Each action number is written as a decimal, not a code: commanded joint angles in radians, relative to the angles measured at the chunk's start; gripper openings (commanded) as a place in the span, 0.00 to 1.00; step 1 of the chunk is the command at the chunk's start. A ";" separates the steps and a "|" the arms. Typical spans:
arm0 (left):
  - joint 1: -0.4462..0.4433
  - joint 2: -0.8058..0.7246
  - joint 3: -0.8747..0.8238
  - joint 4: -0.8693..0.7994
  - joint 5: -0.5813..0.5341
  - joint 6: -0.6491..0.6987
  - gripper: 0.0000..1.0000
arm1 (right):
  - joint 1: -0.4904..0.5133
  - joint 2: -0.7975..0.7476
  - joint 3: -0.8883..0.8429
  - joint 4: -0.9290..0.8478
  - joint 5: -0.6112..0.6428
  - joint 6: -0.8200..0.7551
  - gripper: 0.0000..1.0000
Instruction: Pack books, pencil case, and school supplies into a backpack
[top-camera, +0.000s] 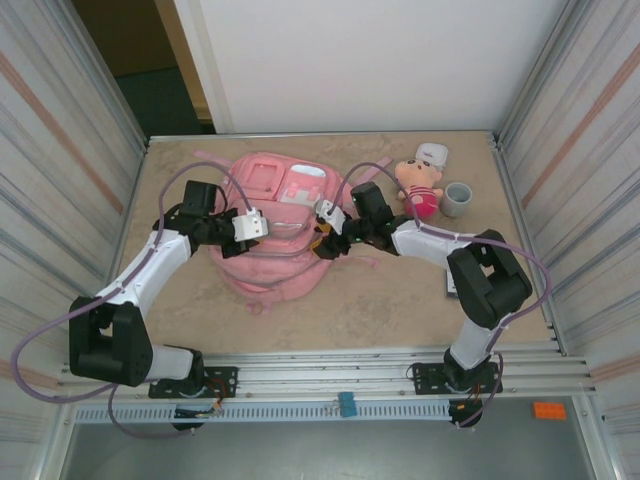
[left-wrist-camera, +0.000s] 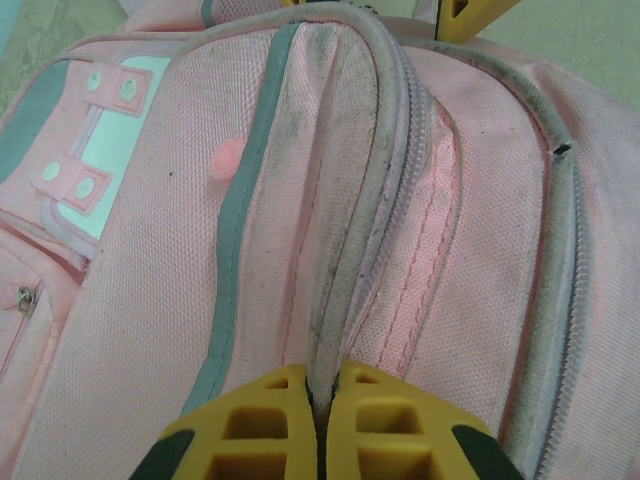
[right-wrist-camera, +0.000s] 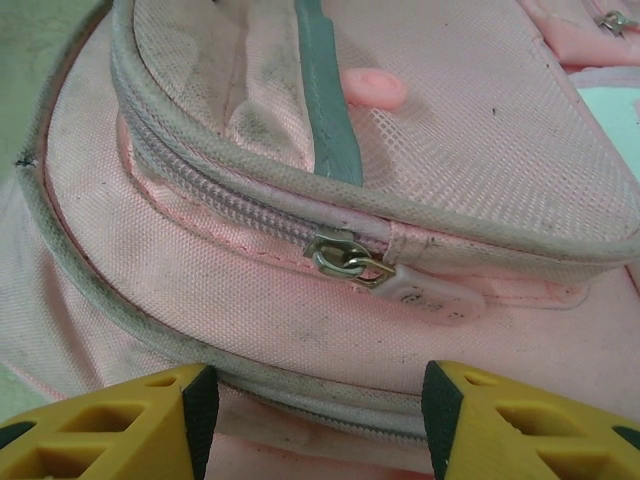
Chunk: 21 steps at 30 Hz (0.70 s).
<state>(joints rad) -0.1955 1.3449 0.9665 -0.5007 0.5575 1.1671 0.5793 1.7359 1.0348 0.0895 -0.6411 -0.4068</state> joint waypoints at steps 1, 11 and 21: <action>-0.009 -0.045 0.007 -0.014 0.114 0.009 0.00 | -0.010 0.010 0.054 0.028 -0.093 -0.020 0.56; -0.002 -0.029 0.001 0.011 0.104 -0.008 0.00 | -0.064 -0.058 -0.011 0.003 -0.147 -0.009 0.60; 0.007 -0.029 0.013 -0.001 0.127 -0.013 0.00 | -0.049 0.017 0.049 0.052 -0.120 0.052 0.60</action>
<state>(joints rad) -0.1951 1.3449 0.9665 -0.4980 0.5701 1.1656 0.5121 1.7226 1.0447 0.1135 -0.7574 -0.3771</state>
